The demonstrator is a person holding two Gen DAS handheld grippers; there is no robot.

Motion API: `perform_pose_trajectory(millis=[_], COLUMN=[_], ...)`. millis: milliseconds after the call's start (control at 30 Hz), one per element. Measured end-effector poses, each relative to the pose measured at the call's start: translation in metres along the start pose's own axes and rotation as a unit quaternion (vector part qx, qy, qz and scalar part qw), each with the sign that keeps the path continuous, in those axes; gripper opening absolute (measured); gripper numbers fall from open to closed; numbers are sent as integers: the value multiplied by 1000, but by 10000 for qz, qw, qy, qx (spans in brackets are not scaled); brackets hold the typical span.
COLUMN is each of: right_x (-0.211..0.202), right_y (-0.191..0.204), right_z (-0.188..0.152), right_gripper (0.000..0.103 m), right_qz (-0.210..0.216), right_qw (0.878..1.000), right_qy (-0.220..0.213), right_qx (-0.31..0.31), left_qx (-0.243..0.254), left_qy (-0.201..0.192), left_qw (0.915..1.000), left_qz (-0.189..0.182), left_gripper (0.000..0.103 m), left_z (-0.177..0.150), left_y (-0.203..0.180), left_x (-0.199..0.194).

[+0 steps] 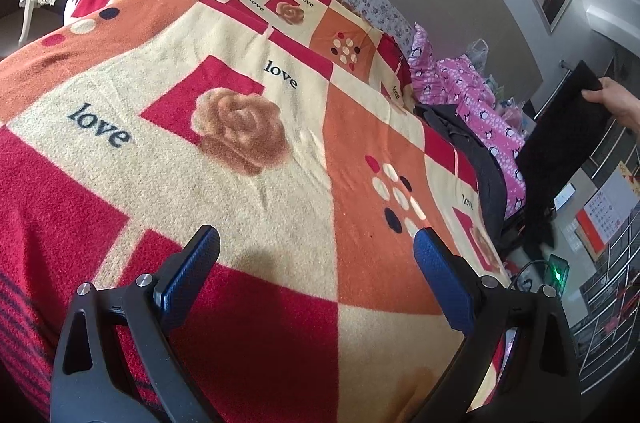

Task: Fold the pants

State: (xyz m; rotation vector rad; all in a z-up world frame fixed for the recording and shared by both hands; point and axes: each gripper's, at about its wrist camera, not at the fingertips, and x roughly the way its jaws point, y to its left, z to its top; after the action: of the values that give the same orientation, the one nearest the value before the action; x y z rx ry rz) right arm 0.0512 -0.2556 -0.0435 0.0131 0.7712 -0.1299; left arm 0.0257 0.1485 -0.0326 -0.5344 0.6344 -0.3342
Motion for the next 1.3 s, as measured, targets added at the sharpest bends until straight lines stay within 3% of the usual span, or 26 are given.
perform_pose_trajectory(millis=[333,800,1300], right_x=[0,1,0], right_y=[0,0,-1], right_z=[0,1,2], right_gripper=[103,103,103], right_qz=[-2,-9,-3], right_qw=[10000,10000,10000], right_qy=[-7,-22,-71], right_qx=[1,7,13], left_qx=[259,-75,-449], left_qy=[-104,-229,-89], left_qw=[9996,9997,9989], left_qz=[105,69,-112], left_gripper=[98,98,98], left_z=[0,4,10], left_y=[-9,10,29], left_x=[-13,-23,-11])
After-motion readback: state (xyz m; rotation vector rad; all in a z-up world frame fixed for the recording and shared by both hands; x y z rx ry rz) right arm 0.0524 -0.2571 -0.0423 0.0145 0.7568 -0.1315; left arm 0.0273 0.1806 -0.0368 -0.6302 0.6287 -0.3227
